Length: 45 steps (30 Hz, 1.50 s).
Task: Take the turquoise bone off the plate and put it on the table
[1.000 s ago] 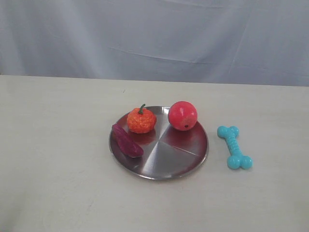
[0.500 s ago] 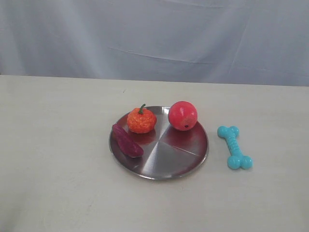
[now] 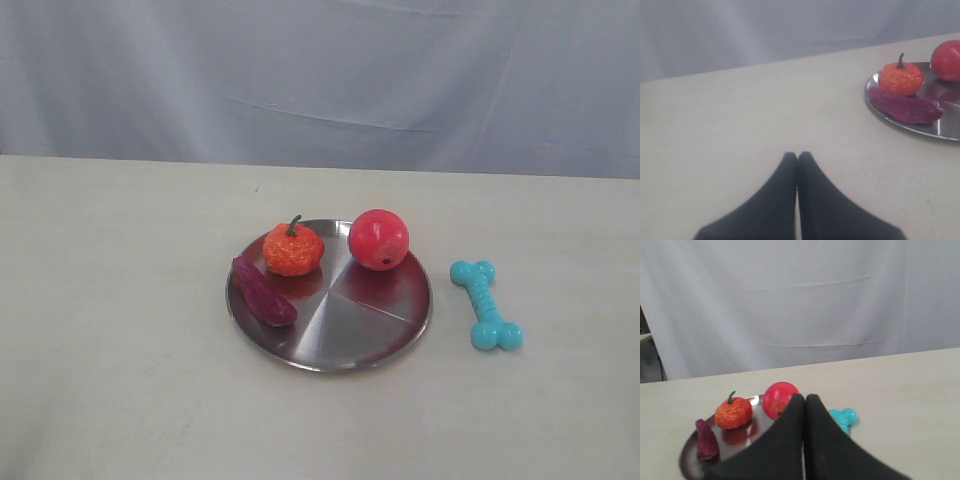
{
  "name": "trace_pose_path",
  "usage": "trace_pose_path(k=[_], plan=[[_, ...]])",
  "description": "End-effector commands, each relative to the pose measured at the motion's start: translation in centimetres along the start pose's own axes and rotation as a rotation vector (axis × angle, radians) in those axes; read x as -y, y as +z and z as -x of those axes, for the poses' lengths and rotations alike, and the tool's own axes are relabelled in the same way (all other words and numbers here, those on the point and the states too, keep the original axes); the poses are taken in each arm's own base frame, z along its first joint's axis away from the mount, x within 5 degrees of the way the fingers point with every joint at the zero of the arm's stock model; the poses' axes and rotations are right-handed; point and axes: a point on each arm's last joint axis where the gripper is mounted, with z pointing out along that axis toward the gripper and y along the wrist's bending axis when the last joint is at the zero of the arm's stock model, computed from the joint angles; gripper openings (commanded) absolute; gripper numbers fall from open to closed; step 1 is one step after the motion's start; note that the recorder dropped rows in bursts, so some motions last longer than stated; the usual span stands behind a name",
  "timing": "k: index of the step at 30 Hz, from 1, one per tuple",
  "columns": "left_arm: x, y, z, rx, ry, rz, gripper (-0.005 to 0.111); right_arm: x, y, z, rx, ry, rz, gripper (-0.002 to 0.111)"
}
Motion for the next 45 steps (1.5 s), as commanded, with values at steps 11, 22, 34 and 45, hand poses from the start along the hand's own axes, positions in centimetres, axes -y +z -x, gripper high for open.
trace_pose_path(k=[11,22,34,45], plan=[[0.0,0.0,-0.1,-0.001,0.002,-0.002,0.000,1.9,1.1,-3.9,-0.015,-0.300,-0.082,0.000],[0.0,0.0,-0.1,-0.001,0.002,-0.002,0.000,2.2,1.1,-4.8,-0.118,-0.347,-0.103,0.000],[0.0,0.0,-0.1,-0.001,0.002,-0.002,0.000,2.5,0.9,-5.3,-0.189,-0.370,-0.123,0.000],[0.0,0.0,-0.1,-0.001,0.002,-0.002,0.000,2.5,0.9,-5.3,-0.189,-0.370,-0.123,0.000]])
